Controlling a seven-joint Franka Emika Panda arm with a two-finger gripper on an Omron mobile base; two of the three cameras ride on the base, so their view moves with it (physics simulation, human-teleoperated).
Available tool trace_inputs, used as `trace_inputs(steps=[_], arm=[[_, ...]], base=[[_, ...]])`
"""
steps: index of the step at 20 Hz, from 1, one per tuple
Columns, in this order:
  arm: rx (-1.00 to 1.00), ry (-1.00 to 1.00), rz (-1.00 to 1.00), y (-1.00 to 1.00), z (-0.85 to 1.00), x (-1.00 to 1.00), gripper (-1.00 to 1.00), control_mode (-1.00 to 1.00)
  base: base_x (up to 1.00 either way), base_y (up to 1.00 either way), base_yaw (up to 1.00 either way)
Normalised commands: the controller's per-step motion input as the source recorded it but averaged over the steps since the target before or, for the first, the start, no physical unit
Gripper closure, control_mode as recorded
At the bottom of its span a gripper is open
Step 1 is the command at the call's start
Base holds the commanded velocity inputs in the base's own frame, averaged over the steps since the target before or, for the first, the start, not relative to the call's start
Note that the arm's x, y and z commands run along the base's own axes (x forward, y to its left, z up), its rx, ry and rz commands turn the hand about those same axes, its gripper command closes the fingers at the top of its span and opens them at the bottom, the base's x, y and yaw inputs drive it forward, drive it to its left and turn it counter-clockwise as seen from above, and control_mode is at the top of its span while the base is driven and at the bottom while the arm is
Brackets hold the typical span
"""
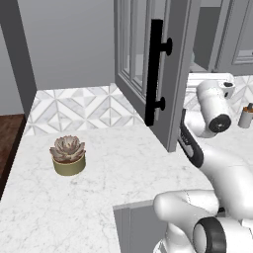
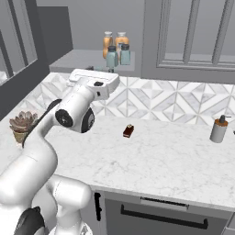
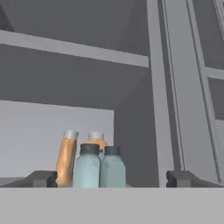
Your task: Put the shaker and condiment bottle from the counter next to their counterparts in the cabinet.
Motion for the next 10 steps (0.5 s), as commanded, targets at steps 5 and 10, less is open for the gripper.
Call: trace_inputs(steps=[5,10], arm=[[0.00,-0.02,0.28,-0.47,-0.76,-1.00,-1.00,-1.00],[0.01,0.00,0.48,-0.98,-0.93,-0.77,-1.00,-1.00]], base=[[0.00,0.00,0.00],[0.00,0.00,0.00]])
